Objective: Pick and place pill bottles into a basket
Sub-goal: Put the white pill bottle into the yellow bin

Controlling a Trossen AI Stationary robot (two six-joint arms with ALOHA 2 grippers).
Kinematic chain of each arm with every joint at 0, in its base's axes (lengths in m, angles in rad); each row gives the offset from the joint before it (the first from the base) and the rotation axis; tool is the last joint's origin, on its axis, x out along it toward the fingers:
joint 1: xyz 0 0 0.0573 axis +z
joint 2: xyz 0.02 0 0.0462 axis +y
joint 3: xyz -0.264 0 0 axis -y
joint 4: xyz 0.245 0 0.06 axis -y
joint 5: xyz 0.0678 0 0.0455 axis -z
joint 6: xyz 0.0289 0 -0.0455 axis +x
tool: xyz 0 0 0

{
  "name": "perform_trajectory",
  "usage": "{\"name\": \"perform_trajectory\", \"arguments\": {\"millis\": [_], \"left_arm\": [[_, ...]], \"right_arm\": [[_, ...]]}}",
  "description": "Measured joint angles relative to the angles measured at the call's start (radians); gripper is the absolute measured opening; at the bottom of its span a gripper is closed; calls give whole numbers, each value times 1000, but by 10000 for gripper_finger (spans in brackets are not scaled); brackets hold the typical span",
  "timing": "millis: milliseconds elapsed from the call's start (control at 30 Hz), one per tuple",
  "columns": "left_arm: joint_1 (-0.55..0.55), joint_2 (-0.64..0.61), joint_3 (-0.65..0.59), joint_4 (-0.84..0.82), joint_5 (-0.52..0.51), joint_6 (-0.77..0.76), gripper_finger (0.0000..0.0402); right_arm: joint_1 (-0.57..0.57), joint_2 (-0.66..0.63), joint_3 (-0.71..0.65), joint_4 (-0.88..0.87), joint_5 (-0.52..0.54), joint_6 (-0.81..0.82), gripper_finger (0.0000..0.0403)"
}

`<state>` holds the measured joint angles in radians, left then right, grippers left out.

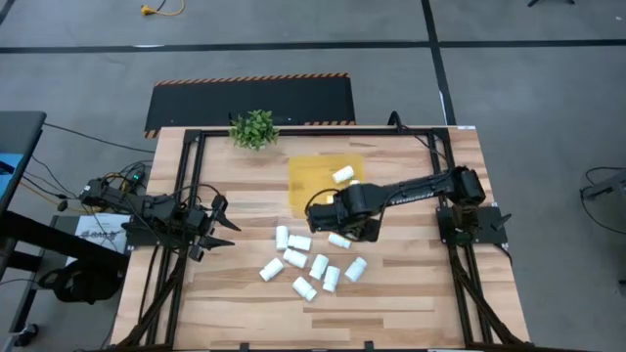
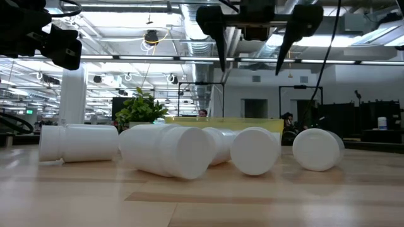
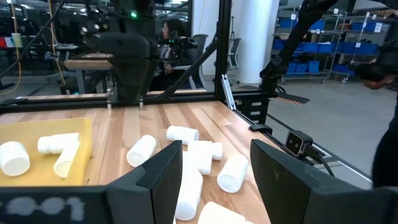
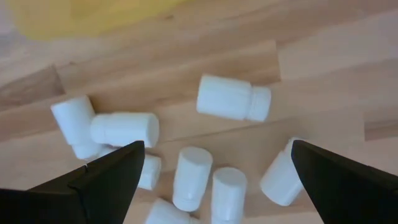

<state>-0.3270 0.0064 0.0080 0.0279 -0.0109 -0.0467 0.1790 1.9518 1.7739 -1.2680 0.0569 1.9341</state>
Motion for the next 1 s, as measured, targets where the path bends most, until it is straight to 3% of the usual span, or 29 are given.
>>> {"name": "perform_trajectory", "arguments": {"millis": [367,1000], "left_arm": [[0,0,0,0,0,0,177],[0,0,0,0,0,0,177]], "right_arm": [[83,0,-120,116,-5,89,400],[14,0,-193,204,-8,42,400]]}}
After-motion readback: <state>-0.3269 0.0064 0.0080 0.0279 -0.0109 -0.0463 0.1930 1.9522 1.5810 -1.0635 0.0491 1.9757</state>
